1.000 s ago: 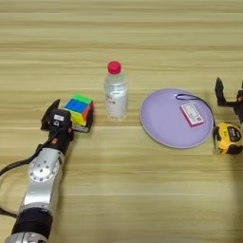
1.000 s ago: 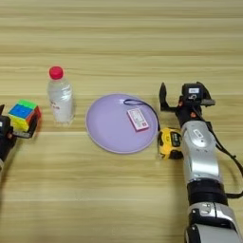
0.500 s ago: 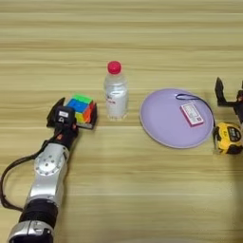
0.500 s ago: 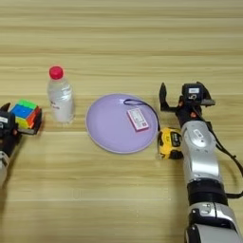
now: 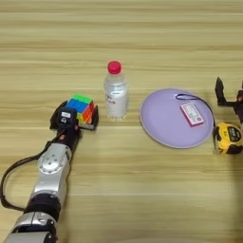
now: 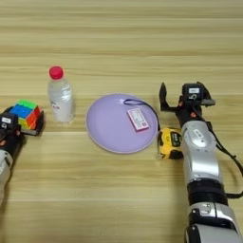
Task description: Move the objects on the table
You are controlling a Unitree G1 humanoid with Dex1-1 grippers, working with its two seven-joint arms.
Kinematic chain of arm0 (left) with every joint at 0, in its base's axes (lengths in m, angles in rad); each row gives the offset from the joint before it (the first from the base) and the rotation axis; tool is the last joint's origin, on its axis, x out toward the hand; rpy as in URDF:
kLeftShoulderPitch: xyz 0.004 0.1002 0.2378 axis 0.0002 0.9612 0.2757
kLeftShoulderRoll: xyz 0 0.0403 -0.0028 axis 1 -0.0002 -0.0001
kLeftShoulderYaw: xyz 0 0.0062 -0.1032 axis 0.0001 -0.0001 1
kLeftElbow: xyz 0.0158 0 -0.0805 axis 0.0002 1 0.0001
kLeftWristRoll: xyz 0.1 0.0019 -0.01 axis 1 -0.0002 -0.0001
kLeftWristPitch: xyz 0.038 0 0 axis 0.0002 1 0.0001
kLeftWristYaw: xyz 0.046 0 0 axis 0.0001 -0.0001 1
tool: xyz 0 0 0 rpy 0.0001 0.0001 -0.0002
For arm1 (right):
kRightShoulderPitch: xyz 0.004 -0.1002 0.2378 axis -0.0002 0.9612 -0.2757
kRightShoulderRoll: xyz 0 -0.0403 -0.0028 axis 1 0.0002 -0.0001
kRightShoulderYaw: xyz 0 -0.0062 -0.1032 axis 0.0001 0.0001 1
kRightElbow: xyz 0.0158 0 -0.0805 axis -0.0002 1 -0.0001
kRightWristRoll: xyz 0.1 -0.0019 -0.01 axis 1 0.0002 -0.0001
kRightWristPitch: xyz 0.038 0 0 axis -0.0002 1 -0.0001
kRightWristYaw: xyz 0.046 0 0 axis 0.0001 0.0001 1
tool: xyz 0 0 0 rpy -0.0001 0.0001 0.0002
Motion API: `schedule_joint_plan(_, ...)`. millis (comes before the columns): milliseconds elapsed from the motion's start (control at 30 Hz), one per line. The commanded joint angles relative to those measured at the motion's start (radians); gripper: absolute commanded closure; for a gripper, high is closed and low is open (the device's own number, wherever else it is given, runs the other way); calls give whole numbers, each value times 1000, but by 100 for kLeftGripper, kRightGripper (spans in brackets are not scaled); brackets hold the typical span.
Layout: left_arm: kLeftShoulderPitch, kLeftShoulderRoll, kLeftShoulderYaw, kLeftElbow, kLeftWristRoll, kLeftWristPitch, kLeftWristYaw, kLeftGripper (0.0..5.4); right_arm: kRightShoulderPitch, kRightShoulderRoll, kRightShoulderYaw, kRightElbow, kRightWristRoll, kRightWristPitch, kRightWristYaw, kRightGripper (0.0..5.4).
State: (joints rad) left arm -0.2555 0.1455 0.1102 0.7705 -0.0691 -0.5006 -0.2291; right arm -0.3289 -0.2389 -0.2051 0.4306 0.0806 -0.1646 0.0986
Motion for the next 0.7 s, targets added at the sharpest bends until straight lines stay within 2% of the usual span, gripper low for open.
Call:
schedule_joint_plan(33, -17, 1, 9, 41, -7, -20, -2, 56, -5, -11, -2, -5, 4, -1, 6, 0)
schedule_joint_plan(300, -4, 2, 12, 22, -9, -41, -2, 150, -5, -10, -1, -6, 2, -1, 5, 0)
schedule_joint_plan(533, 89, -20, -22, -171, -3, -21, -9, 212, -6, -9, 0, -4, 2, -1, 4, 0)
schedule_joint_plan(633, 157, -29, -48, -322, -4, 15, -13, 212, -7, -9, 0, -6, 1, -1, 3, 0)
schedule_joint_plan(700, 182, -27, -56, -382, -7, 42, -14, 212, -8, -8, 0, -3, 1, -1, 2, 0)
